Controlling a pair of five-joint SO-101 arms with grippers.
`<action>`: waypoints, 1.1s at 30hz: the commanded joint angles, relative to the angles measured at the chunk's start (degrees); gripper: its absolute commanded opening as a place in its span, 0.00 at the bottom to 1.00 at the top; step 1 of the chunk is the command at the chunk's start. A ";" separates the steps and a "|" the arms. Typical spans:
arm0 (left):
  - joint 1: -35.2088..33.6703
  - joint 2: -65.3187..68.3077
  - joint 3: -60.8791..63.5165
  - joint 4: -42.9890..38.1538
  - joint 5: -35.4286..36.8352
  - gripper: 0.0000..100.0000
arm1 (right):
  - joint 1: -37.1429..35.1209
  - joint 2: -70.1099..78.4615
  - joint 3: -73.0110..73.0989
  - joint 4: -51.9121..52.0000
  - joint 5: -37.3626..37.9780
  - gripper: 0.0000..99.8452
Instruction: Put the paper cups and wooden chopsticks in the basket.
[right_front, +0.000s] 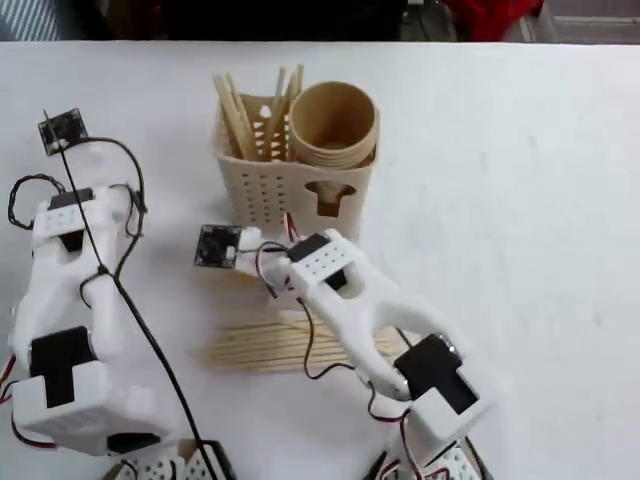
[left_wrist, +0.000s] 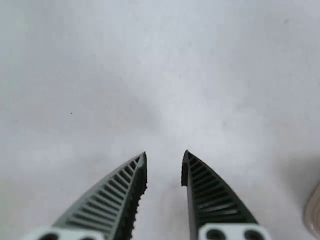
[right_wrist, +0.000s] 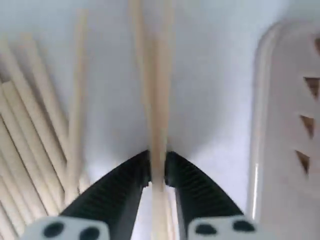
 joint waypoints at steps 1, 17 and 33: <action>0.40 -0.22 -0.62 -0.97 -0.62 0.13 | 0.75 -1.36 -1.58 2.77 -0.88 0.02; 0.40 -0.22 -0.53 -0.97 -0.62 0.13 | 0.92 -32.31 -3.69 16.40 -5.71 0.02; 0.40 -0.22 -0.53 -0.97 -0.62 0.13 | 0.84 -36.35 -31.12 15.96 -18.81 0.02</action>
